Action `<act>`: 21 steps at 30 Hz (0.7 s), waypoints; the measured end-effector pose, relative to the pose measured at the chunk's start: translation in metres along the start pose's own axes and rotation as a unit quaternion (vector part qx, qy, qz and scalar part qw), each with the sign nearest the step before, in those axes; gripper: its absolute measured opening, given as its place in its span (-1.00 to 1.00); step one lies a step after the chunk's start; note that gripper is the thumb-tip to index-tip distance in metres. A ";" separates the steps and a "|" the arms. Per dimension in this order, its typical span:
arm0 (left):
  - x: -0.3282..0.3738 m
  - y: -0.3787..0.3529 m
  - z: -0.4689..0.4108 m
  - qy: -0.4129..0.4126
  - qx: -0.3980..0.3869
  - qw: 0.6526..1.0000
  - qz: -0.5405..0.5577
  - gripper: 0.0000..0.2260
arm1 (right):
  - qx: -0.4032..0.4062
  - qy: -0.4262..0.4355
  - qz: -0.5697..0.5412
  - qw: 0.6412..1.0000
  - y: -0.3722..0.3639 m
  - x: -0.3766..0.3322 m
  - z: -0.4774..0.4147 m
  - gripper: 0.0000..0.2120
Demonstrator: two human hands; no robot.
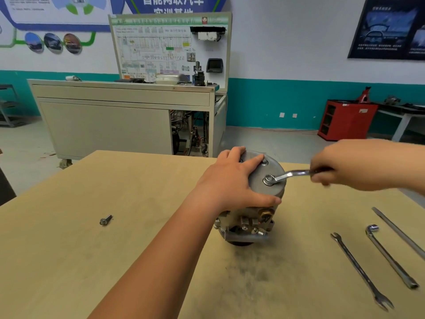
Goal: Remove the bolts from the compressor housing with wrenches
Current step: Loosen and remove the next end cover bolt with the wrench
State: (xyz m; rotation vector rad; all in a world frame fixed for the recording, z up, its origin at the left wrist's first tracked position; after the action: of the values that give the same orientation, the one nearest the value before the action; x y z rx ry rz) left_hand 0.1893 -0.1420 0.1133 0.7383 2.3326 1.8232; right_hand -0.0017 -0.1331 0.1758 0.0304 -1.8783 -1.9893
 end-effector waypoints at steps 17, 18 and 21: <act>-0.008 0.001 0.002 0.000 0.011 1.000 0.021 -0.15 | 0.217 0.006 -0.207 0.954 -0.002 -0.002 0.006 -0.41; -0.008 0.001 0.002 0.000 0.011 1.000 0.020 -0.14 | 0.181 0.017 -0.298 0.937 -0.009 -0.008 0.012 -0.44; -0.007 0.000 0.002 0.002 0.013 1.000 0.017 -0.14 | 0.086 0.054 -0.487 0.868 -0.026 -0.032 0.027 -0.62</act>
State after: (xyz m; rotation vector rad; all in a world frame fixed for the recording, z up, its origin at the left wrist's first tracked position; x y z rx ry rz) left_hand 0.1966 -0.1436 0.1115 0.7832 2.3641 1.8130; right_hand 0.0129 -0.0978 0.1457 1.3530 -2.1665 -2.2676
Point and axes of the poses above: each hand's wrist, its own z-axis away from the middle knuckle, its own y-axis out of the back of the hand, x = y × z, the point moved 3 cm from there along -z, towards the middle knuckle
